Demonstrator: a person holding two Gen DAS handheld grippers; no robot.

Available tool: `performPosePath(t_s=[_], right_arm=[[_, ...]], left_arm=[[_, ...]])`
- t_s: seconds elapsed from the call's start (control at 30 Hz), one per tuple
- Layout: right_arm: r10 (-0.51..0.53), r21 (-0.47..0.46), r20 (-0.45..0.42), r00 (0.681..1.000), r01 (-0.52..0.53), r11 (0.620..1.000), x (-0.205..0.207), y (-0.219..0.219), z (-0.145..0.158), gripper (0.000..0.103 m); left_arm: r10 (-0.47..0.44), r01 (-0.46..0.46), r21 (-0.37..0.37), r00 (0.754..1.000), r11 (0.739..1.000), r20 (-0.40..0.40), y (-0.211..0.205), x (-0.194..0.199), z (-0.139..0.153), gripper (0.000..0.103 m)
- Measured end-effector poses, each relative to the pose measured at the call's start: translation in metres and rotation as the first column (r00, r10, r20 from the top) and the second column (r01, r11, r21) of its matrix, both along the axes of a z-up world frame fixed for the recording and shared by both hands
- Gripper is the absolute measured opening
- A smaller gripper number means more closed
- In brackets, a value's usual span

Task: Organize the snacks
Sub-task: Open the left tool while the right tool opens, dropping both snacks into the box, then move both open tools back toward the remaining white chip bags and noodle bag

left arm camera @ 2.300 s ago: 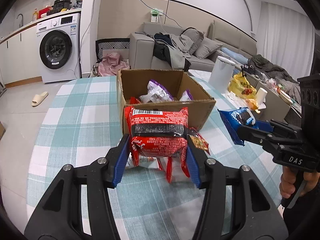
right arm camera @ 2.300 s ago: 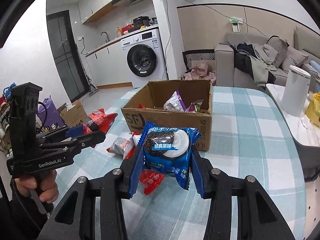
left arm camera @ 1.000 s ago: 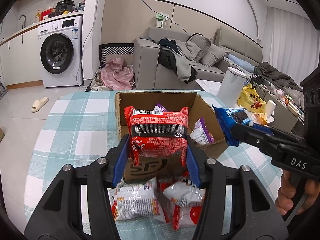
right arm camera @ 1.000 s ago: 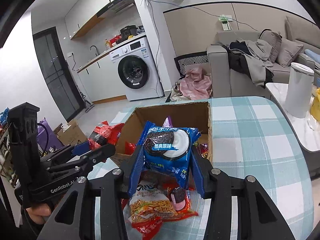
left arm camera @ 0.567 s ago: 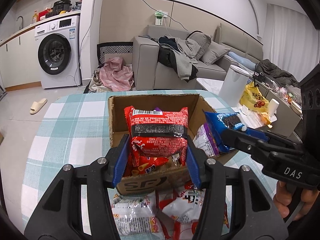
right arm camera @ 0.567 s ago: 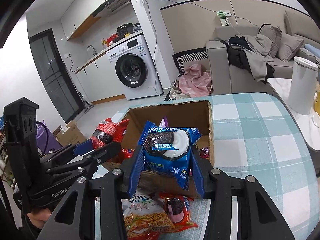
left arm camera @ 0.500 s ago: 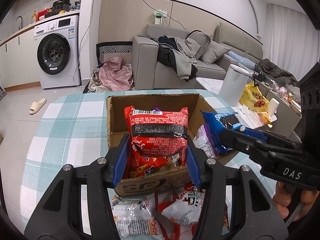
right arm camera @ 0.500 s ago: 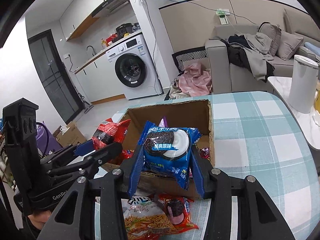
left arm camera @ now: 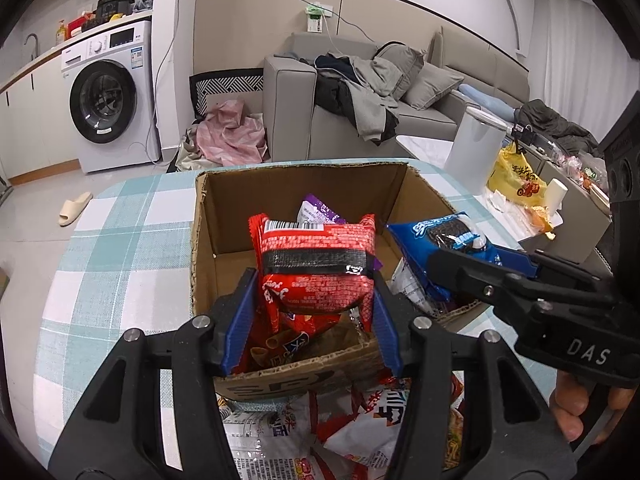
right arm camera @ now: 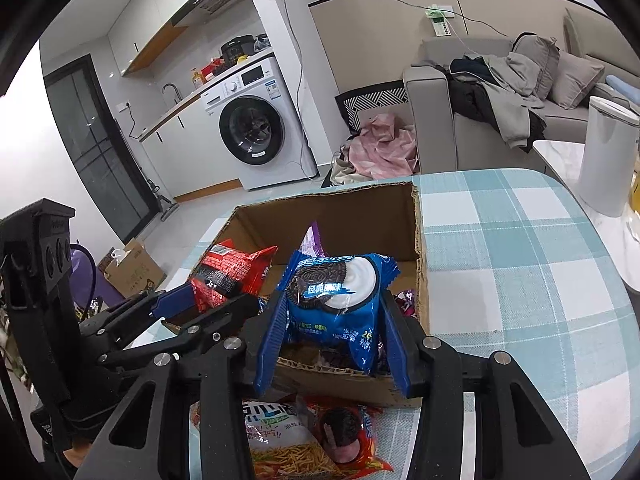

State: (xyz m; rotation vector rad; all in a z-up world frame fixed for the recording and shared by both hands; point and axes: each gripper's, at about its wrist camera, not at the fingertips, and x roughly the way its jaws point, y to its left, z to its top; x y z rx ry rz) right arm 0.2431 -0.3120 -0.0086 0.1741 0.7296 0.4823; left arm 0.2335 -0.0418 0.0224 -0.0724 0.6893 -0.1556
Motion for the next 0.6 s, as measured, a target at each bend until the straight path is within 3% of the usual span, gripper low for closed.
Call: performPosePath(t_s=[0.07, 0.2, 0.3, 0.37, 0.47, 0.53, 0.6], right_arm=[[0.004, 0.011, 0.006, 1.000, -0.004, 1.000, -0.002, -0.002, 0.001, 0.052], [-0.009, -0.047, 0.065, 0.998, 0.012, 0.999, -0.012, -0.004, 0.006, 0.054], [-0.001, -0.060, 0.075, 0.997, 0.005, 0.998, -0.021, -0.009, 0.007, 0.065], [-0.019, -0.093, 0.095, 0.995, 0.028, 0.995, -0.028, -0.012, 0.007, 0.083], [-0.014, -0.083, 0.112, 0.994, 0.024, 0.996, -0.040, -0.019, 0.007, 0.093], [-0.010, -0.081, 0.103, 0.995, 0.018, 0.997, -0.046, -0.023, 0.006, 0.098], [-0.012, -0.080, 0.101, 0.995, 0.020, 0.997, -0.052, -0.025, 0.005, 0.102]], left_arm=[[-0.002, 0.002, 0.000, 1.000, 1.000, -0.006, 0.001, 0.000, 0.001, 0.051], [-0.005, 0.005, 0.012, 1.000, 1.000, 0.007, 0.002, -0.007, 0.006, 0.070], [0.001, -0.001, 0.017, 1.000, 1.000, 0.031, 0.005, -0.018, 0.010, 0.083], [-0.001, 0.001, 0.009, 0.999, 1.000, 0.039, 0.008, -0.026, 0.013, 0.084], [0.002, -0.003, 0.013, 0.999, 1.000, 0.046, 0.013, -0.039, 0.019, 0.087], [0.017, -0.018, 0.010, 0.998, 1.000, 0.052, 0.017, -0.050, 0.021, 0.101], [0.027, -0.027, -0.001, 0.998, 1.000, 0.062, 0.021, -0.060, 0.023, 0.102]])
